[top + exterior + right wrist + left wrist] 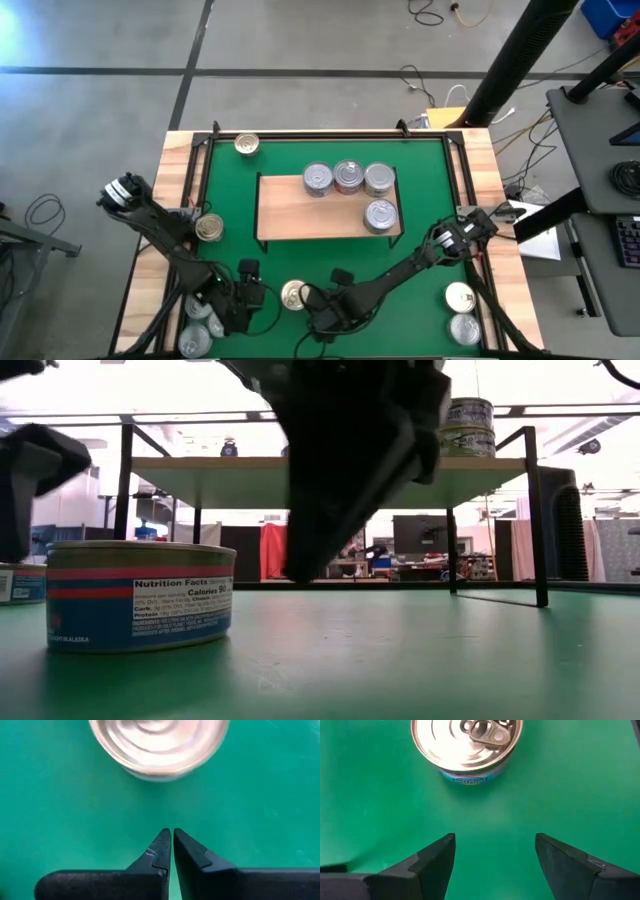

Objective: Stack canned seafood by type on shelf
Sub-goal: Put the middle right blue and pink tuna can on the shelf

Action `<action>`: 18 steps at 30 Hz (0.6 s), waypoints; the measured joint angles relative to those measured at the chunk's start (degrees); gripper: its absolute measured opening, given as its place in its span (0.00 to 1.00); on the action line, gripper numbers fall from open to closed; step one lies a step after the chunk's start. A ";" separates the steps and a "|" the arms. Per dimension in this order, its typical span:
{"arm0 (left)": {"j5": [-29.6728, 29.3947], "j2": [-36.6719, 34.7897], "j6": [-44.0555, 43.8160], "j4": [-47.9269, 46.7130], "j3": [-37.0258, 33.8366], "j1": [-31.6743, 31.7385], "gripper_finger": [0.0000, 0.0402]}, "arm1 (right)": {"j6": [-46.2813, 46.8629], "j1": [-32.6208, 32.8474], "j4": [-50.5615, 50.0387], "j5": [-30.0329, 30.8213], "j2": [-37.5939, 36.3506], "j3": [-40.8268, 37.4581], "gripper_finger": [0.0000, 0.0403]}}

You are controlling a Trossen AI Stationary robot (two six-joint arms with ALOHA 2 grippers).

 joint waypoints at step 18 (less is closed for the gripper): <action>-5.33 9.27 3.07 14.67 0.61 1.43 0.64 | 5.47 0.20 -0.92 -6.13 -0.10 0.26 0.03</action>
